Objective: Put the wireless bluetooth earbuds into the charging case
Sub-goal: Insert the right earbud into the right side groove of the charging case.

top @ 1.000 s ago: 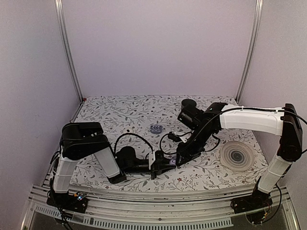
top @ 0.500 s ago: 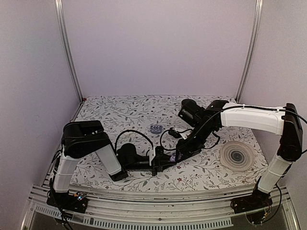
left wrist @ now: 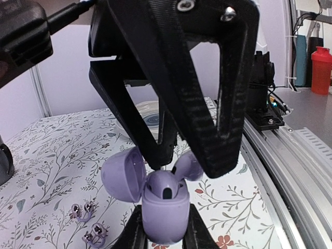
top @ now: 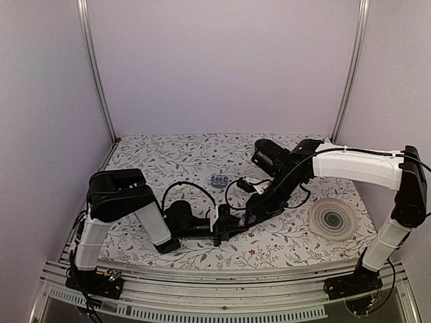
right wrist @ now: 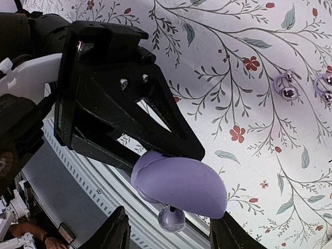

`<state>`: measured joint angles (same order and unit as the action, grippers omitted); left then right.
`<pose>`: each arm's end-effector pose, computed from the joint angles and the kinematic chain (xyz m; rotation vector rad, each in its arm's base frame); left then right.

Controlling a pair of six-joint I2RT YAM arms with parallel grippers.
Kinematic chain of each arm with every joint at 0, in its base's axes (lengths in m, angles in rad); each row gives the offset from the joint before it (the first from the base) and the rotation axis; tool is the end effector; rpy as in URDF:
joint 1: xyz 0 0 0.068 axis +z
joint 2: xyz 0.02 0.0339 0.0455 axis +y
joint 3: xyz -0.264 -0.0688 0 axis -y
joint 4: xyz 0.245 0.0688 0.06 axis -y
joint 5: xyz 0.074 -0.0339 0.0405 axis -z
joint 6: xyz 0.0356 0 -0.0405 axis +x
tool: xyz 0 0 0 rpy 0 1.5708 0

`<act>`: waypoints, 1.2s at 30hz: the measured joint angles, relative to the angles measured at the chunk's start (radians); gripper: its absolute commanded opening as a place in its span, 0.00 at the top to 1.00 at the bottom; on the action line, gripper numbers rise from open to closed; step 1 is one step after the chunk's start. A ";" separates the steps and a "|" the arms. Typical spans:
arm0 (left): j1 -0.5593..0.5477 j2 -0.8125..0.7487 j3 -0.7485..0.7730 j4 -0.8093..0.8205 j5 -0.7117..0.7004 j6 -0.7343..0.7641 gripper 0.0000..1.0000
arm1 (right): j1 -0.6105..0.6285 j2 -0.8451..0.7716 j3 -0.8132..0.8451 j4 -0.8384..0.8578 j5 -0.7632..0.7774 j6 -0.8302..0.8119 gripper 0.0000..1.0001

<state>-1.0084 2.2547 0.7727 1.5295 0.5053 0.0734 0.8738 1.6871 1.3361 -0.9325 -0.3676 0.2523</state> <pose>0.1845 -0.3250 0.0844 1.1826 1.1365 -1.1130 0.2031 0.2626 0.2450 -0.9987 2.8448 0.7065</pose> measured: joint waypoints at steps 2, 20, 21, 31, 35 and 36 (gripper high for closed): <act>0.000 0.000 0.002 0.000 0.000 -0.001 1.00 | 0.000 -0.005 0.000 0.000 0.001 0.002 0.44; 0.002 0.000 0.008 0.001 0.015 -0.028 1.00 | -0.010 -0.111 -0.052 0.054 0.031 0.043 0.48; 0.003 0.000 0.008 0.001 0.016 -0.033 1.00 | -0.011 -0.120 -0.059 0.060 0.033 0.046 0.48; 0.013 0.000 0.034 0.001 0.005 -0.069 1.00 | -0.010 -0.183 -0.107 0.091 0.039 0.089 0.56; 0.019 0.002 0.043 0.001 -0.017 -0.079 1.00 | -0.010 -0.222 -0.122 0.105 0.050 0.122 0.61; 0.020 0.003 0.046 0.001 -0.022 -0.080 1.00 | -0.010 -0.233 -0.130 0.106 0.053 0.130 0.63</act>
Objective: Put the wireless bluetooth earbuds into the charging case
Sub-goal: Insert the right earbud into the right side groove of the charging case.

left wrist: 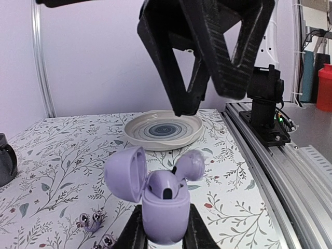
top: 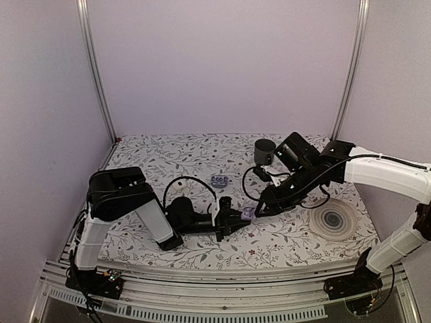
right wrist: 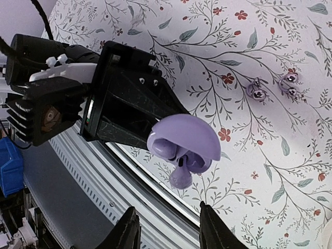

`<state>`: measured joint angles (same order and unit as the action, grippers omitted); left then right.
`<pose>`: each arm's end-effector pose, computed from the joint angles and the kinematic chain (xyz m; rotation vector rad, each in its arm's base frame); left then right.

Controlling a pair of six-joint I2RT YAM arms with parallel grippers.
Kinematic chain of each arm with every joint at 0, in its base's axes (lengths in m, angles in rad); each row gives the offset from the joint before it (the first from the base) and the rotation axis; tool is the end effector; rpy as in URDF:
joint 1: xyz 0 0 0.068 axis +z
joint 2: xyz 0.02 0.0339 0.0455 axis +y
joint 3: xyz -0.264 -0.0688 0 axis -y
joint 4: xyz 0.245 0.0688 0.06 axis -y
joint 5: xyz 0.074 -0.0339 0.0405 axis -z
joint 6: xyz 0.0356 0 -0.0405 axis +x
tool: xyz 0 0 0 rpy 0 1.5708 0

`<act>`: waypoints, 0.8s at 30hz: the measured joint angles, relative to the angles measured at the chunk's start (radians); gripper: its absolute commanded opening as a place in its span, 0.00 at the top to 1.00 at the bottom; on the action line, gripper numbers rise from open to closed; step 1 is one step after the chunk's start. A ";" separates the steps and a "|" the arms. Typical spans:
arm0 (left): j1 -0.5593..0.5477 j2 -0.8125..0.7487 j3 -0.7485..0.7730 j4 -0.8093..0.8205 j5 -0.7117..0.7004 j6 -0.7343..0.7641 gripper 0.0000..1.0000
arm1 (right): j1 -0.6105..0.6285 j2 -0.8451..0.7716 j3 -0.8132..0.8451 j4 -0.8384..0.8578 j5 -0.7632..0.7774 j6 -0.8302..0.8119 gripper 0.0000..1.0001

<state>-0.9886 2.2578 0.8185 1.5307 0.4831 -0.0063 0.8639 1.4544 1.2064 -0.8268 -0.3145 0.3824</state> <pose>0.1974 -0.3299 0.0922 1.0979 1.1672 -1.1439 0.1819 0.2299 0.2789 -0.7814 2.7085 0.7789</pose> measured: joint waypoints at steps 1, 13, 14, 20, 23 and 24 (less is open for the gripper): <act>0.002 0.001 0.001 0.000 -0.006 -0.002 1.00 | 0.000 -0.011 -0.009 0.000 0.006 0.010 0.64; 0.003 0.003 0.036 0.000 -0.082 -0.002 1.00 | 0.048 -0.029 -0.016 0.005 0.121 0.174 0.86; 0.003 0.003 0.037 0.000 -0.084 -0.002 1.00 | 0.052 -0.029 -0.016 0.005 0.127 0.185 0.86; 0.003 0.003 0.042 0.000 -0.089 -0.002 1.00 | 0.058 -0.028 -0.016 0.005 0.155 0.235 0.92; 0.003 0.003 0.043 0.000 -0.089 -0.002 1.00 | 0.058 -0.027 -0.019 0.009 0.161 0.252 0.92; 0.003 0.003 0.043 0.000 -0.089 -0.002 1.00 | 0.058 -0.027 -0.023 0.014 0.163 0.257 0.92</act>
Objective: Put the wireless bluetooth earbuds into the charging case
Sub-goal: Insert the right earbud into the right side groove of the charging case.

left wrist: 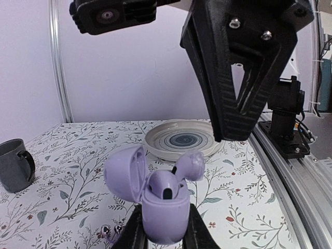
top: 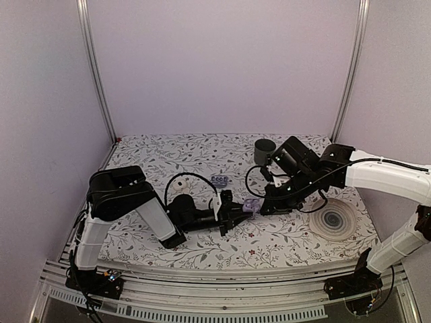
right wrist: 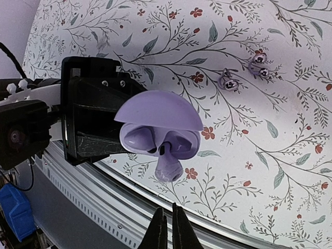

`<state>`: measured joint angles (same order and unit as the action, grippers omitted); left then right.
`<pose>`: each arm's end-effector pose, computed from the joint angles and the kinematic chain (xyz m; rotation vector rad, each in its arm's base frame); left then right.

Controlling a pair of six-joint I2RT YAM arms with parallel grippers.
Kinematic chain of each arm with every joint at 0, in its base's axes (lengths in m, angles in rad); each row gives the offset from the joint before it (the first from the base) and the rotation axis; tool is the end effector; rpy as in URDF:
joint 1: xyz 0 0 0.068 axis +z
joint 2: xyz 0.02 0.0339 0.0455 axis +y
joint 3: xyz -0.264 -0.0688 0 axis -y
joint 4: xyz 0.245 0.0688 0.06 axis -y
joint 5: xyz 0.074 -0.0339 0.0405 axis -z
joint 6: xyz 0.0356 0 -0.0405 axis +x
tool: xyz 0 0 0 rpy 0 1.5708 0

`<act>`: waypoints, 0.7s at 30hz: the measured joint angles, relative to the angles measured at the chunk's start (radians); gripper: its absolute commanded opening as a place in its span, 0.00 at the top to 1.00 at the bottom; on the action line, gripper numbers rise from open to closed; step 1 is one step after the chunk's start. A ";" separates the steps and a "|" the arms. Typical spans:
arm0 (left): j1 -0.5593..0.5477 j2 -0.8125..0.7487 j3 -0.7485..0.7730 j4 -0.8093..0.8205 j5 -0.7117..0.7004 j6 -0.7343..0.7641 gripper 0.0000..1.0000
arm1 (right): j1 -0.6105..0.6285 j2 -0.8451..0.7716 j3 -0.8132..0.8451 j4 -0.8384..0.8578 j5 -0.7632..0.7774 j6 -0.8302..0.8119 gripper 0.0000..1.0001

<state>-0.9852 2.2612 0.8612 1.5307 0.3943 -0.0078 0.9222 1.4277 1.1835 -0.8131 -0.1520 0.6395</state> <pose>0.2068 -0.3366 0.0997 1.0107 1.1698 -1.0833 0.1698 0.2330 0.2787 -0.4507 2.7692 0.6701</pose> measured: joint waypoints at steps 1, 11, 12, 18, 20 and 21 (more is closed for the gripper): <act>0.000 0.000 0.000 0.000 0.000 0.000 1.00 | 0.000 0.002 -0.003 0.001 0.000 0.002 0.92; 0.000 0.000 0.000 0.000 0.000 0.000 1.00 | 0.000 0.042 -0.016 0.036 -0.007 0.016 0.93; 0.000 0.000 0.000 0.000 0.000 0.000 1.00 | 0.000 0.045 -0.016 0.040 -0.008 0.016 0.93; -0.001 0.000 0.000 0.000 0.000 0.000 1.00 | 0.000 0.059 -0.016 0.055 -0.010 0.018 0.93; -0.001 0.000 0.000 0.000 0.000 0.000 1.00 | 0.000 0.060 -0.016 0.055 -0.010 0.020 0.93; -0.001 0.000 0.000 0.000 0.000 0.001 1.00 | 0.000 0.060 -0.016 0.055 -0.010 0.021 0.93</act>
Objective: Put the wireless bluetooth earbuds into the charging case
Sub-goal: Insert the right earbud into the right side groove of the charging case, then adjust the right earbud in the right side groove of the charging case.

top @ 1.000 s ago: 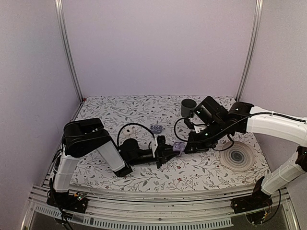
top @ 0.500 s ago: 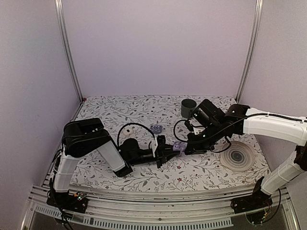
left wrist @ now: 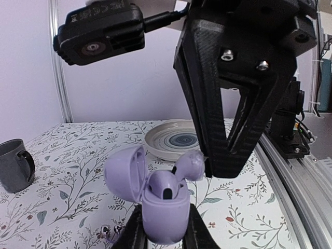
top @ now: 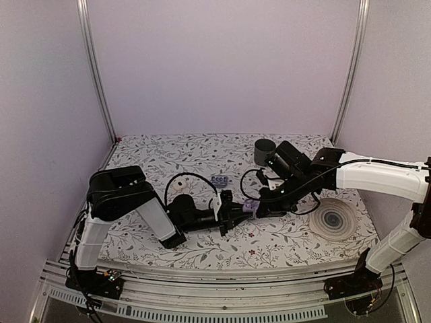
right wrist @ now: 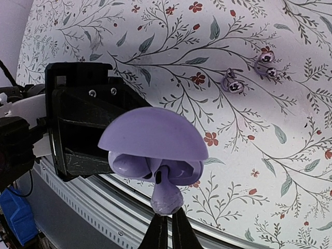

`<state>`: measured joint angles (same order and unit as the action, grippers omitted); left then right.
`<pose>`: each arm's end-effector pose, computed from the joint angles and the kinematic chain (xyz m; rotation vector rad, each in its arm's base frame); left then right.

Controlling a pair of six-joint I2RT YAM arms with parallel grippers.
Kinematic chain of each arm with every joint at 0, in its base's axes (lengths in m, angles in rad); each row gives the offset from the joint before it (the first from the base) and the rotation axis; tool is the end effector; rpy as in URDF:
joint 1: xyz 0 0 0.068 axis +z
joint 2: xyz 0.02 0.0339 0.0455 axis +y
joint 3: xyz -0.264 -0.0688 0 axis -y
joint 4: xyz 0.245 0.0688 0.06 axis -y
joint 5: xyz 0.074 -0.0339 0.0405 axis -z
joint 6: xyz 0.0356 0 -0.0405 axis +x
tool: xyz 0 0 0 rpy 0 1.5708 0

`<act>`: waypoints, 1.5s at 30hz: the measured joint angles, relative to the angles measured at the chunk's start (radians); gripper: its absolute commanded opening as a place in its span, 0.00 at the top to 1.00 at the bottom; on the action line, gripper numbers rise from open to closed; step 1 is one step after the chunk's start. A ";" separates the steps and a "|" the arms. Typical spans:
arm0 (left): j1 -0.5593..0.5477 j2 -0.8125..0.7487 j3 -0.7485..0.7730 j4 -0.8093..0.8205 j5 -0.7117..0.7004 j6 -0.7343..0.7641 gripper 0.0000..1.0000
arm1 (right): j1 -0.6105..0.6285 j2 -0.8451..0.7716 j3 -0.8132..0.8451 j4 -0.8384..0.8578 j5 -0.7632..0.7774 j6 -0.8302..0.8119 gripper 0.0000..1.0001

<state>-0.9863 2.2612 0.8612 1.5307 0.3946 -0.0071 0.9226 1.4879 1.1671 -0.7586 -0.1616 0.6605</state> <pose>0.2065 -0.3369 0.0997 1.0121 1.1688 -1.0838 0.1772 0.2435 0.2601 -0.4274 2.8020 0.6668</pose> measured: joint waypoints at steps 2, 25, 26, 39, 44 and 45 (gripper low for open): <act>0.000 0.000 0.000 0.000 0.000 0.003 1.00 | 0.000 0.000 0.000 0.000 0.000 0.003 0.93; -0.011 0.000 -0.004 0.000 0.008 0.007 1.00 | -0.004 0.008 0.003 -0.038 0.038 0.013 0.92; -0.011 0.000 -0.004 0.000 0.009 0.007 1.00 | -0.005 0.008 0.003 -0.042 0.040 0.013 0.92; -0.019 0.000 -0.004 0.000 0.012 0.007 1.00 | -0.007 0.017 0.006 -0.054 0.048 0.012 0.92; -0.022 0.000 -0.004 0.000 0.015 0.011 1.00 | -0.007 0.026 0.049 -0.064 0.051 0.011 0.92; -0.023 0.000 -0.004 0.000 0.015 0.012 1.00 | -0.007 0.026 0.055 -0.064 0.051 0.011 0.92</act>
<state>-1.0088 2.2612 0.8574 1.5307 0.4095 0.0051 0.9154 1.5135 1.2224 -0.8223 -0.1108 0.6712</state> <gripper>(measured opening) 0.197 0.076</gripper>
